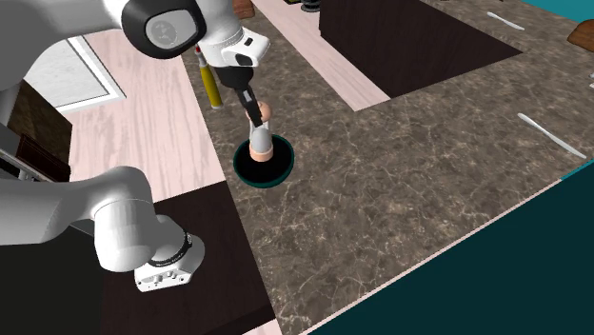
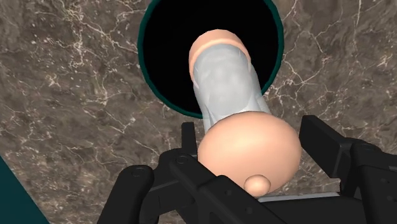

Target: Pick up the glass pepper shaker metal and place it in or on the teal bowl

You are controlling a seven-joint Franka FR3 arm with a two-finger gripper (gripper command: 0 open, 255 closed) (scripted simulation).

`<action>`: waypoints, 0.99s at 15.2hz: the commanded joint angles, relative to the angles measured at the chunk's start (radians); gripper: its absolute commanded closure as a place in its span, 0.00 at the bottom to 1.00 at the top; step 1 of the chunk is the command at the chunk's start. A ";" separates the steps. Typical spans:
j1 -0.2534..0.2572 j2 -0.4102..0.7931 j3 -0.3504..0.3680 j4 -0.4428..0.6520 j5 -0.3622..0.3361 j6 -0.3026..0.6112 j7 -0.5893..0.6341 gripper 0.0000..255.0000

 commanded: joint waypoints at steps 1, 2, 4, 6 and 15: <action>0.002 -0.008 0.002 -0.031 0.003 0.024 0.000 1.00; 0.003 -0.009 0.003 -0.038 0.004 0.031 0.000 1.00; 0.003 -0.008 0.003 -0.038 0.004 0.031 0.000 1.00; 0.003 -0.008 0.003 -0.038 0.004 0.031 0.000 1.00; 0.002 -0.008 0.003 -0.038 0.004 0.031 0.000 0.00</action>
